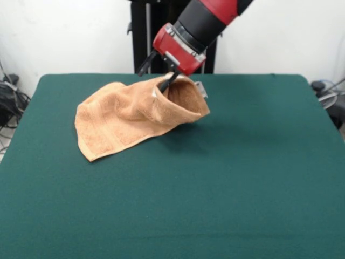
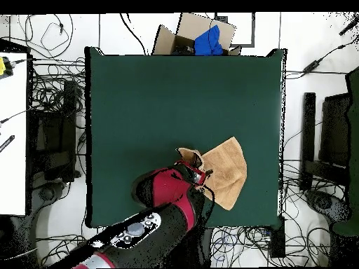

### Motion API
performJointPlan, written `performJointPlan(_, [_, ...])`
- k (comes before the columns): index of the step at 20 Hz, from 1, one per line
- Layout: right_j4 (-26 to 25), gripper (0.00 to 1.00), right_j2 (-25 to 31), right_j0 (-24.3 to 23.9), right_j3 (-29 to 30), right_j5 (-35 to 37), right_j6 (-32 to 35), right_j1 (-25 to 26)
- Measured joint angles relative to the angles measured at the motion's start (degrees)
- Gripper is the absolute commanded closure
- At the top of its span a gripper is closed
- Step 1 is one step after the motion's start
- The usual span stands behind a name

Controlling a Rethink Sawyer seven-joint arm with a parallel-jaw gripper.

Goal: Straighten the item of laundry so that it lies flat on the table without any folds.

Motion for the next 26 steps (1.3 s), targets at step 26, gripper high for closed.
performJointPlan(26, [0.32, 0.0, 15.76, -10.71, 5.5, -4.56, 0.0, -7.63])
